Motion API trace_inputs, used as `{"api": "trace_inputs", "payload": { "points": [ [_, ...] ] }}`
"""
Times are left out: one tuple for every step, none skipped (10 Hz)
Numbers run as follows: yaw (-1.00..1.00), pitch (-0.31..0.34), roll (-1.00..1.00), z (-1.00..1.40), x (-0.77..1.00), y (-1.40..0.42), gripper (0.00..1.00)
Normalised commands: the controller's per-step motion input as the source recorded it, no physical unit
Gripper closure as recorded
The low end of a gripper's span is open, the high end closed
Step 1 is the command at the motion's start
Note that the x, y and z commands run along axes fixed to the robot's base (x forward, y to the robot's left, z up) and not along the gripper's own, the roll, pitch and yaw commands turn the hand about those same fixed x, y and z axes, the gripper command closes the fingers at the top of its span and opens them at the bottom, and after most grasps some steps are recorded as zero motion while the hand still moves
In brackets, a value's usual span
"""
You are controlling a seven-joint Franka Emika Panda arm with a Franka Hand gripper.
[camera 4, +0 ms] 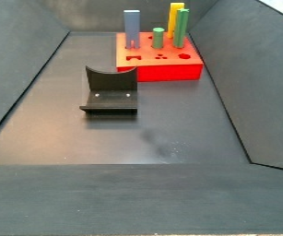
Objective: Pick up the rectangle object. Move up. Move to above the board. Insert the rectangle object.
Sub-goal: Insert the rectangle object.
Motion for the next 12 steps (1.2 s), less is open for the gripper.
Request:
{"api": "trace_inputs", "payload": {
  "points": [
    [0.12, -0.02, 0.01, -0.11, 1.0, -0.08, 1.0],
    [0.05, 0.0, 0.01, -0.17, 1.0, -0.14, 1.0],
    [0.05, 0.0, 0.0, -0.18, 1.0, -0.09, 1.0],
    [0.07, -0.003, 0.0, -0.2, 1.0, 0.0, 1.0],
    [0.17, 0.0, 0.25, -0.22, 0.82, -0.15, 1.0],
    [0.28, 0.0, 0.29, -0.28, 0.64, -0.09, 1.0],
    [0.33, -0.026, 0.19, -0.38, 0.55, -0.08, 1.0],
    [0.35, -0.039, 0.14, -0.39, 0.55, -0.06, 1.0],
    [0.08, -0.116, 0.1, -0.67, 0.55, -0.21, 1.0],
    [0.0, -0.124, 0.07, -0.67, 0.5, -0.18, 1.0],
    [0.0, -0.146, 0.09, -0.64, 0.41, -0.18, 1.0],
    [0.0, -0.119, 0.1, -0.53, 0.31, -0.18, 1.0]
  ]
}}
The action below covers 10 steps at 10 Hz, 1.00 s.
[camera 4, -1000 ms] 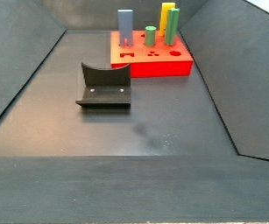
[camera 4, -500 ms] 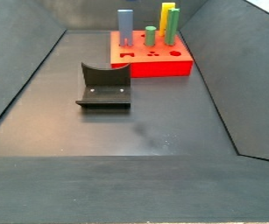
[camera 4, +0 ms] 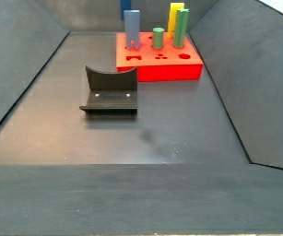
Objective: Pick up the rectangle object. Move up. Move to above the board. Insert the rectangle object.
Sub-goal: Insert the rectangle object.
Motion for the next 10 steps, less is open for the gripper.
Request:
{"api": "trace_inputs", "payload": {
  "points": [
    [0.03, -0.1, 0.14, -0.46, 0.15, -0.16, 1.0],
    [0.05, -0.111, 0.17, -0.4, 0.0, -0.14, 1.0],
    [0.02, -0.111, 0.18, -0.2, -0.05, -0.06, 1.0],
    [0.11, -0.17, 0.12, -0.23, -0.26, 0.0, 1.0],
    [0.16, -0.18, 0.1, -0.29, -0.31, 0.0, 1.0],
    [0.23, -0.199, 0.08, -0.33, -0.32, -0.04, 1.0],
    [0.28, -0.197, 0.02, -0.35, -0.14, -0.01, 1.0],
    [0.32, -0.154, 0.02, -0.25, -0.08, -0.02, 1.0],
    [0.23, -0.03, 0.0, -0.14, 0.0, -0.02, 1.0],
    [0.03, 0.01, 0.0, -0.06, 0.15, 0.0, 1.0]
  ]
}}
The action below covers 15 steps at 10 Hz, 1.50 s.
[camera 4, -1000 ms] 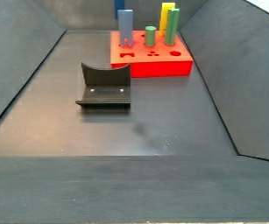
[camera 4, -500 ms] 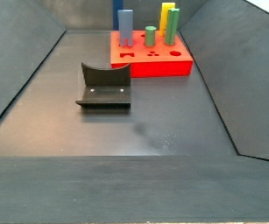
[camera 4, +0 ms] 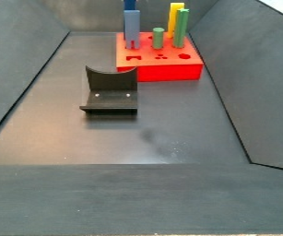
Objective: Pick up the rectangle object. Move up. Move to above the board. Insert the rectangle object.
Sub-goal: Insert the rectangle object.
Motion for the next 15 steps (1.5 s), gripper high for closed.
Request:
{"api": "trace_inputs", "payload": {
  "points": [
    [0.0, 0.039, 0.0, -0.05, 0.18, 0.0, 1.0],
    [0.0, 0.059, 0.02, -0.02, 0.1, 0.0, 1.0],
    [-0.06, 0.077, 0.05, 0.0, 0.0, 0.0, 1.0],
    [-0.07, 0.079, 0.07, 0.0, -0.09, 0.0, 1.0],
    [-0.1, 0.124, 0.13, 0.0, -0.12, 0.0, 1.0],
    [-0.06, 0.116, 0.17, -0.03, -0.15, -0.01, 1.0],
    [-0.06, 0.123, 0.17, -0.16, -0.09, -0.07, 1.0],
    [-0.13, 0.121, 0.12, -0.24, -0.03, -0.08, 1.0],
    [-0.2, 0.113, 0.07, -0.27, 0.0, -0.07, 1.0],
    [-0.19, 0.083, 0.03, -0.34, 0.0, -0.05, 1.0],
    [-0.18, 0.027, 0.0, -0.4, 0.07, 0.0, 1.0],
    [-0.13, 0.0, 0.0, -0.4, 0.13, 0.0, 1.0],
    [-0.07, 0.0, 0.0, -0.38, 0.1, 0.0, 1.0],
    [-0.03, -0.017, 0.0, -0.33, 0.06, 0.0, 1.0],
    [0.0, -0.017, 0.0, -0.25, 0.03, 0.03, 1.0]
  ]
}}
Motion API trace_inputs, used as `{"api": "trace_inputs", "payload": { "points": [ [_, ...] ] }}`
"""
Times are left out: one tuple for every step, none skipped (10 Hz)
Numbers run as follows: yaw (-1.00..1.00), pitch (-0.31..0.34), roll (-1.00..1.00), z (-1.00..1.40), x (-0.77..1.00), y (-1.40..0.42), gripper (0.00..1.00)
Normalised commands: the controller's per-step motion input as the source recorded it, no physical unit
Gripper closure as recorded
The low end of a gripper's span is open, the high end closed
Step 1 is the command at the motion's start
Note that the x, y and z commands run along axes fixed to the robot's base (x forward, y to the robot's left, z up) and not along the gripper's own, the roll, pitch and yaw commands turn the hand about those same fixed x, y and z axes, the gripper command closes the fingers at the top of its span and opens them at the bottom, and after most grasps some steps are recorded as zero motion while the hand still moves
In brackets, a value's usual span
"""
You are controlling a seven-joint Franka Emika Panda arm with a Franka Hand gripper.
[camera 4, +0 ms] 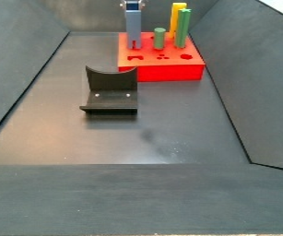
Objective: Pick up the rectangle object. Move up. Move to above the board. Insert the rectangle object.
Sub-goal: Insert the rectangle object.
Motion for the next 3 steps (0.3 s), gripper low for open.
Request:
{"api": "trace_inputs", "payload": {
  "points": [
    [0.0, -0.02, 0.0, -0.06, 0.0, 0.0, 1.0],
    [0.0, -0.009, -0.02, 0.0, 0.0, 0.0, 1.0],
    [0.0, 0.0, 0.0, 0.0, 0.0, 0.0, 1.0]
  ]
}}
